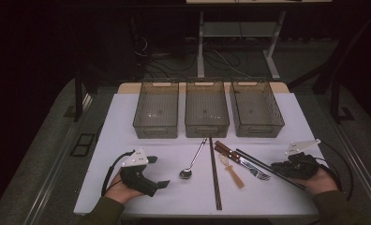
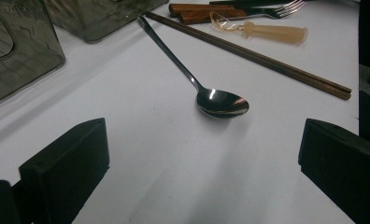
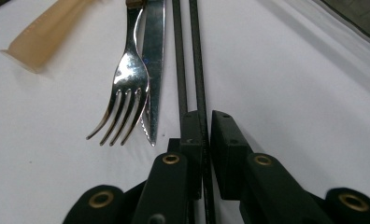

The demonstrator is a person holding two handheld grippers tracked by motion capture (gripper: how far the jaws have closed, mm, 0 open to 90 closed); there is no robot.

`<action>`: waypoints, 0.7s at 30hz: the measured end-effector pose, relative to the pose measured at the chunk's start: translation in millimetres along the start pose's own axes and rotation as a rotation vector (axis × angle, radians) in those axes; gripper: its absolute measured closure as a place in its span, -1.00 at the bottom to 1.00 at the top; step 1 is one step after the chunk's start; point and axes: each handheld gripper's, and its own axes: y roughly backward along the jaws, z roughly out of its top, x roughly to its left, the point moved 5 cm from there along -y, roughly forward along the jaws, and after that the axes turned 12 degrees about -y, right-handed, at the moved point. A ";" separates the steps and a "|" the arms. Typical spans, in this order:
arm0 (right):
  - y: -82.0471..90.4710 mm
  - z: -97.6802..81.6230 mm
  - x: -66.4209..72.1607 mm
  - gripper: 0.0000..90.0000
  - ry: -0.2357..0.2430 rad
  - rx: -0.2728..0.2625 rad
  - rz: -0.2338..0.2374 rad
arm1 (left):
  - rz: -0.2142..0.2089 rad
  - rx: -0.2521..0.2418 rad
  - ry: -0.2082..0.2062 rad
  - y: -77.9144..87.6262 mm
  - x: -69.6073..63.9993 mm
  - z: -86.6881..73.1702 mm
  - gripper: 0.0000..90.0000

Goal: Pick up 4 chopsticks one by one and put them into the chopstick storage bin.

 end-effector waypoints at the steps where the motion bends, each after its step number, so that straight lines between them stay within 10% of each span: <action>1: -0.3 0.1 -0.3 0.84 0.001 0.000 0.001 | 0.000 0.000 0.000 0.0 0.0 0.0 -0.98; 21: -4.7 0.3 -1.0 0.90 0.023 -0.003 -0.022 | -0.014 0.014 -0.001 -3.7 -1.9 -1.6 -0.97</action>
